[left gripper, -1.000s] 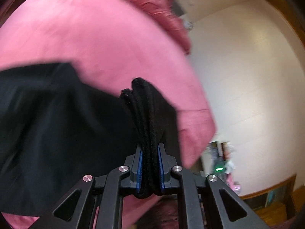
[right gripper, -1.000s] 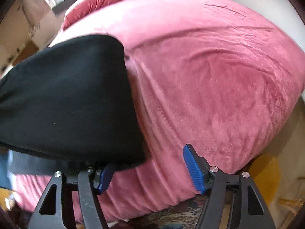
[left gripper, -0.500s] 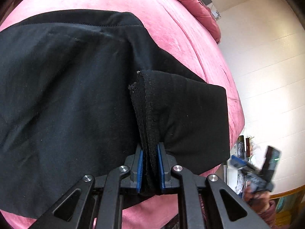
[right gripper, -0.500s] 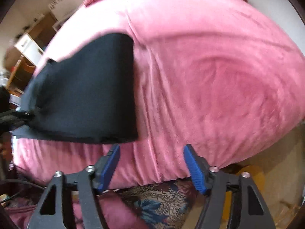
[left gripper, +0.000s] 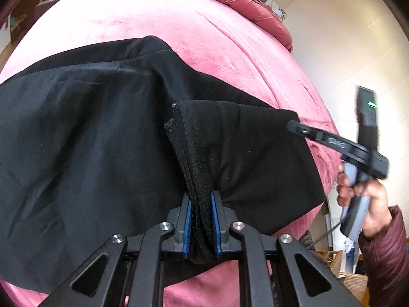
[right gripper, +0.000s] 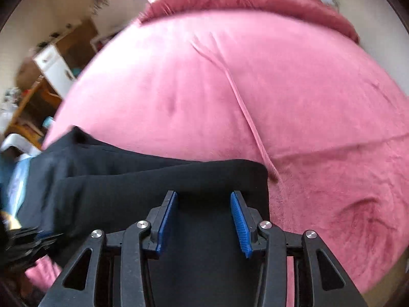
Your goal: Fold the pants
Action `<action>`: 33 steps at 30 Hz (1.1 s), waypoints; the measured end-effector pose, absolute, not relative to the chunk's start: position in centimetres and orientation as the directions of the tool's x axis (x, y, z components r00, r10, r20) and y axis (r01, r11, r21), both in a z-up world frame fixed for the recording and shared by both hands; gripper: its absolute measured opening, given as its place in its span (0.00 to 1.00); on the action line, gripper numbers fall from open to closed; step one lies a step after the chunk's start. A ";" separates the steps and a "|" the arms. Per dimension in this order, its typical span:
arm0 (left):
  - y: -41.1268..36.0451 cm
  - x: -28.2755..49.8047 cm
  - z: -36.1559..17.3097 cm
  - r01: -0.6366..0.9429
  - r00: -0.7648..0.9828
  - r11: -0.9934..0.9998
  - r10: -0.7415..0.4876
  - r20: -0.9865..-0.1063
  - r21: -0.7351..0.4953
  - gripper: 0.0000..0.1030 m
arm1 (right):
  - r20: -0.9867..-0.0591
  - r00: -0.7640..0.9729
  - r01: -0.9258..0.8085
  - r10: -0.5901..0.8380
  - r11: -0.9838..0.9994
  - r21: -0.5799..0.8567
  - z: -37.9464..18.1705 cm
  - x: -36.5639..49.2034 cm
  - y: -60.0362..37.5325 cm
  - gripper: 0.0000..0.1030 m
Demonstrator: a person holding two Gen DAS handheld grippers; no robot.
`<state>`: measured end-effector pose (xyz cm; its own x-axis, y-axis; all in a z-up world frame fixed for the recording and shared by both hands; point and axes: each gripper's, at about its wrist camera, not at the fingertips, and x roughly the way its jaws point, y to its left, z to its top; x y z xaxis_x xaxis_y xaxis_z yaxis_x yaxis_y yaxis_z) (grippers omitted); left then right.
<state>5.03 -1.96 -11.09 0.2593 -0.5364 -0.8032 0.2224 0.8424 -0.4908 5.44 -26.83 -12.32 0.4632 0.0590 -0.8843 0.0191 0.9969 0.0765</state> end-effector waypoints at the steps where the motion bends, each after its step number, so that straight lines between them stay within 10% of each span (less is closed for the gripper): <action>1: -2.3 5.1 -11.3 0.221 0.261 0.846 -0.531 -0.806 -0.486 0.14 | -0.891 0.451 0.022 0.048 0.998 0.065 -13.1 5.6 -26.9 0.40; 10: 1.3 4.8 -10.7 0.097 0.286 0.831 -0.551 -0.784 -0.548 0.32 | -0.873 0.489 -0.004 0.000 1.000 -0.002 -12.8 4.7 -25.2 0.46; 33: 28.4 -8.0 -13.2 -0.665 0.522 0.378 -0.380 -0.763 -0.644 0.30 | -0.848 0.482 -0.253 0.219 0.962 0.104 -12.6 -3.2 -14.0 0.63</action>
<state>-8.03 28.40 -13.21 0.5224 -0.3804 -0.7631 -0.6651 0.3782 -0.6439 -3.22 -14.04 -12.60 0.4823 0.2190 -0.8482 -0.2535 0.9617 0.1042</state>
